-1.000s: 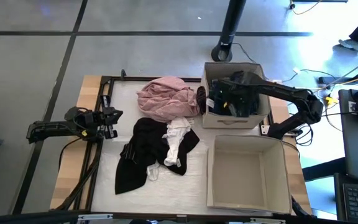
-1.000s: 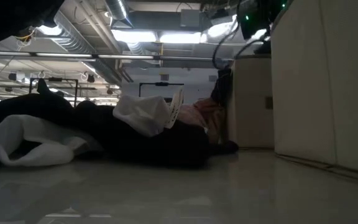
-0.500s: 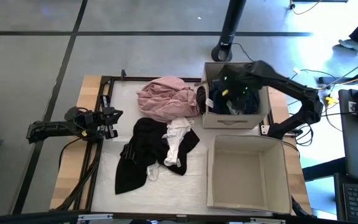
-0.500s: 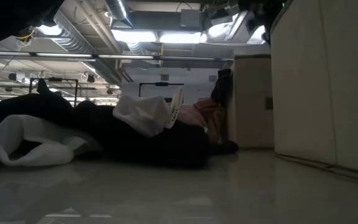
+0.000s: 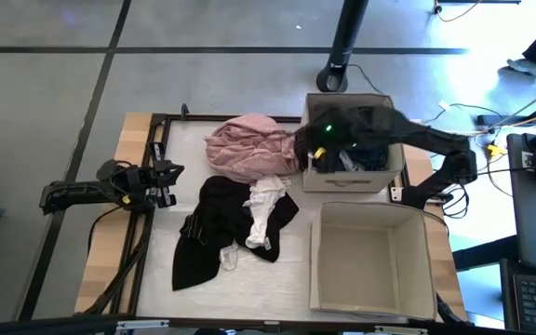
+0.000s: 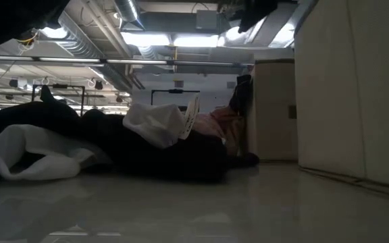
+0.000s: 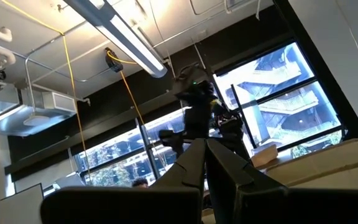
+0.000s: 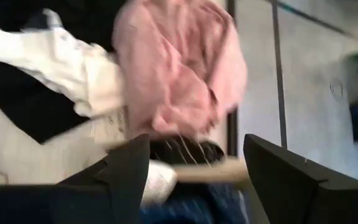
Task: Sort clothes
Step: Put the black striped sock into the bottom laundry organizer
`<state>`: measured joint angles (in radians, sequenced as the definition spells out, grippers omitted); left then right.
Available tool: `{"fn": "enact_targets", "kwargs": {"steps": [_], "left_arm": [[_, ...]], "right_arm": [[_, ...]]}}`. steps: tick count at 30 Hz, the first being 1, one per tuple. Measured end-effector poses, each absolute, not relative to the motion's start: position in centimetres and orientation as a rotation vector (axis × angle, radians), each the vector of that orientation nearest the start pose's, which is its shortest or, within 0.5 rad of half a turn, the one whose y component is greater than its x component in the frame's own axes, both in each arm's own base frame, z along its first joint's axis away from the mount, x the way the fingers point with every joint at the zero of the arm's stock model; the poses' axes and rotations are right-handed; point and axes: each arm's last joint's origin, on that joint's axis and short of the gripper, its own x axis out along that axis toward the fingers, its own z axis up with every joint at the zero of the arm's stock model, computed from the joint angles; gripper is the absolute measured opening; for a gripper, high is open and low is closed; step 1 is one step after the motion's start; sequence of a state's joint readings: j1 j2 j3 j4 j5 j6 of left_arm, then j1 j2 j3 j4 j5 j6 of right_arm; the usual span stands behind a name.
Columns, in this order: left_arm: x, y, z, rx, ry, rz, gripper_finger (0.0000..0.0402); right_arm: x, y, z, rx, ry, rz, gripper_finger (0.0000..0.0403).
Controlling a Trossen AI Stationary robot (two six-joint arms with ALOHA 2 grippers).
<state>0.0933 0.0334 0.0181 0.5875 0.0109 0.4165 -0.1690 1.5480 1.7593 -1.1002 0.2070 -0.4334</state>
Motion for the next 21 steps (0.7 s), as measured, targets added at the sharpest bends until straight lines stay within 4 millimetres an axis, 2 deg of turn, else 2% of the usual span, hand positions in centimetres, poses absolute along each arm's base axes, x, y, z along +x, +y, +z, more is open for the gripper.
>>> {"fn": "enact_targets", "kwargs": {"steps": [5, 12, 16, 21], "left_arm": [[8.3, 0.7, 22.1, 0.437, -0.547, 0.199, 0.0005], [8.3, 0.7, 22.1, 0.434, -0.547, 0.198, 0.0005], [8.3, 0.7, 22.1, 0.434, -0.547, 0.198, 0.0005], [8.3, 0.7, 22.1, 0.437, -0.547, 0.199, 0.0005]], "right_arm": [[32.5, -4.2, 38.0, -0.473, 0.996, -0.096, 0.0259], [35.6, -4.2, 33.9, -0.535, 1.15, -0.137, 0.0259], [36.3, -4.4, 32.2, -0.536, 1.236, -0.127, 0.0259], [35.8, -4.5, 31.5, -0.555, 1.337, -0.146, 0.0259]]}}
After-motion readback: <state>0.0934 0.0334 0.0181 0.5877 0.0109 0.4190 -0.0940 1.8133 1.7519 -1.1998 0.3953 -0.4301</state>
